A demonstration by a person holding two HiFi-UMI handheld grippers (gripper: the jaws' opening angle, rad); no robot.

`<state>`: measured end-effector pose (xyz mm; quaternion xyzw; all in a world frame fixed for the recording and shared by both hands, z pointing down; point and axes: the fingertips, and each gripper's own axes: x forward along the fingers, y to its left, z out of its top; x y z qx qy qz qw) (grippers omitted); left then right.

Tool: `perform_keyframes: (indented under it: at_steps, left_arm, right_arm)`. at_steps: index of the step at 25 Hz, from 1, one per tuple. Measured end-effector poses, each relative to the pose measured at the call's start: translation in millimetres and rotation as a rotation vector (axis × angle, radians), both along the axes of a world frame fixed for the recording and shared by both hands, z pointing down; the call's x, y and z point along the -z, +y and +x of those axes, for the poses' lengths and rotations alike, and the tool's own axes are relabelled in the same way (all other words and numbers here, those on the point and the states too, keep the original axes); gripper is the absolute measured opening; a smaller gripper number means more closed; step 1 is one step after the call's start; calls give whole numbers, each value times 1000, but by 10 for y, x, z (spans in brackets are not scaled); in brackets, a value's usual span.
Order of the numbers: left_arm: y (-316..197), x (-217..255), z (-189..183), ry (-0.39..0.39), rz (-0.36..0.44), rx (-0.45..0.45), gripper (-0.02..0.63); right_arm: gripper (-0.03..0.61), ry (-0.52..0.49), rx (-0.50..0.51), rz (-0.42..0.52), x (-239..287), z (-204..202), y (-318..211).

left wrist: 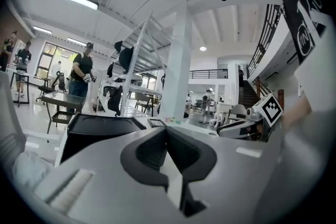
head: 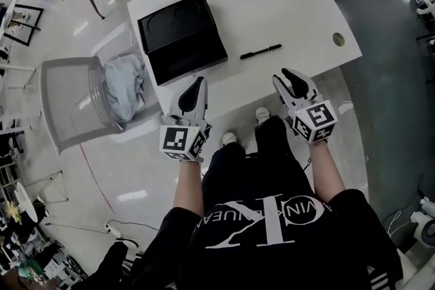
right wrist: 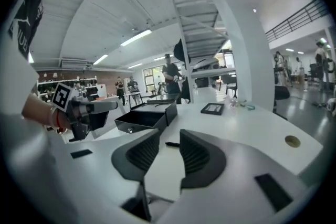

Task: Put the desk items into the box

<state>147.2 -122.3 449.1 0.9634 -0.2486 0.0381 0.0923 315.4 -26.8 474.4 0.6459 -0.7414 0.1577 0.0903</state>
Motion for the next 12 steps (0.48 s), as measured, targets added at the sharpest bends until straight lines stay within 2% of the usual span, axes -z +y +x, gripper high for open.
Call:
perform_keyframes:
  at_steps: [4, 12]
  left_arm:
    - [-137, 1, 73, 6, -18, 92, 11]
    - [-256, -76, 302, -12, -36, 181, 11]
  right_arm:
    - [84, 56, 148, -57, -61, 82, -308]
    - [86, 108, 365, -192, -348, 187, -709]
